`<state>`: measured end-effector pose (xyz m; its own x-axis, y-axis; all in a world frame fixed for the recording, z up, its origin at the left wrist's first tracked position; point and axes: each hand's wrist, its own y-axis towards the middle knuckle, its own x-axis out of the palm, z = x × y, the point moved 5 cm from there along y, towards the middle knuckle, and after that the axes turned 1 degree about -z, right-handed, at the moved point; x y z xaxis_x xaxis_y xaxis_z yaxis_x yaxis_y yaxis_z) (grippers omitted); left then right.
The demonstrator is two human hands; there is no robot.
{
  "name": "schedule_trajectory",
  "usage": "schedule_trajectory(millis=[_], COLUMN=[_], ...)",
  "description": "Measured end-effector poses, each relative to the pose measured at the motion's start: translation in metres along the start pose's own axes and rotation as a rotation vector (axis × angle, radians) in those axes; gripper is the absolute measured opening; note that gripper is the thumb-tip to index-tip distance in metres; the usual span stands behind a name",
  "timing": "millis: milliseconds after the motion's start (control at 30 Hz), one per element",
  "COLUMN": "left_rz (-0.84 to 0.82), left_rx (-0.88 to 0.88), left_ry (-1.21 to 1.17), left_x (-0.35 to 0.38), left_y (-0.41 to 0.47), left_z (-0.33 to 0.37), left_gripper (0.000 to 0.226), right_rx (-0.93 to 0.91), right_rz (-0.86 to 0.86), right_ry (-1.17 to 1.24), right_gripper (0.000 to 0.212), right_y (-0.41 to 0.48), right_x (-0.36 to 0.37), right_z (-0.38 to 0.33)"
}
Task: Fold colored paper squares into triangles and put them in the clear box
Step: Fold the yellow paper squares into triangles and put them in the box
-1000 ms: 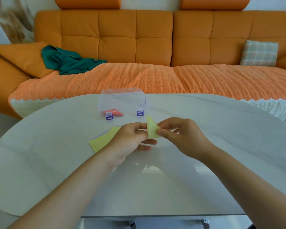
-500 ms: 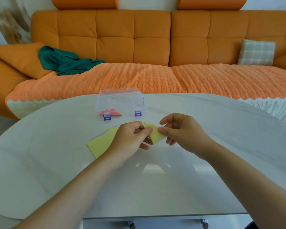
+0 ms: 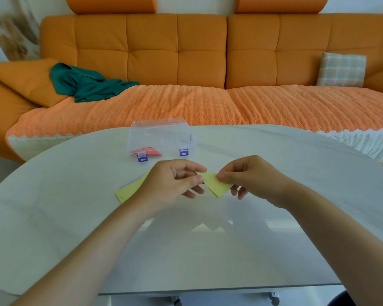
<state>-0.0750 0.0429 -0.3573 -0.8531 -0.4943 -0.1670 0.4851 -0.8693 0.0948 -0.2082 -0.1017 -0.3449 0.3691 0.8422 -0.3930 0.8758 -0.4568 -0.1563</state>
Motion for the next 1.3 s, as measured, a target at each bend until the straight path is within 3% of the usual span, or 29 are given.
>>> schedule_trajectory(millis=[267,400,533,800,933,1033,1133,1300], left_rz=[0.009,0.014,0.016,-0.011,-0.021,-0.130,-0.198,-0.199], left_rx=[-0.056,-0.146,-0.119,-0.088,0.102,0.265,0.345,0.395], left_ry=[0.036,0.254,0.555,0.794,0.871,0.845,0.860,0.919], left_x=[-0.002,0.000,0.008,0.012,0.020,0.034,0.042,0.044], left_y=[0.000,-0.001,-0.002,-0.001,-0.001,-0.008,-0.015,-0.022], left_z=[-0.005,-0.015,-0.019,-0.018,-0.012,-0.012,-0.014,-0.013], left_gripper=[0.016,0.012,0.011,0.011,0.010,0.028,0.040,0.037], right_rx=[0.018,0.044,0.051,-0.042,-0.044,-0.042,-0.040,-0.028], right_rz=[-0.056,-0.012,0.000,0.078,0.092,0.104,0.112,0.085], right_ry=[-0.129,-0.260,-0.482,-0.786,-0.765,-0.733,-0.704,-0.633], right_gripper=[0.010,0.012,0.013,0.013,0.013,0.009,0.001,0.002], right_y=[0.002,0.008,0.012,0.010,0.010,0.010,0.011,0.012], right_x=[0.000,0.006,0.016,0.025,0.027,0.028,0.027,0.021], right_z=[0.008,0.018,0.024,0.014,0.014,0.014,0.016,0.024])
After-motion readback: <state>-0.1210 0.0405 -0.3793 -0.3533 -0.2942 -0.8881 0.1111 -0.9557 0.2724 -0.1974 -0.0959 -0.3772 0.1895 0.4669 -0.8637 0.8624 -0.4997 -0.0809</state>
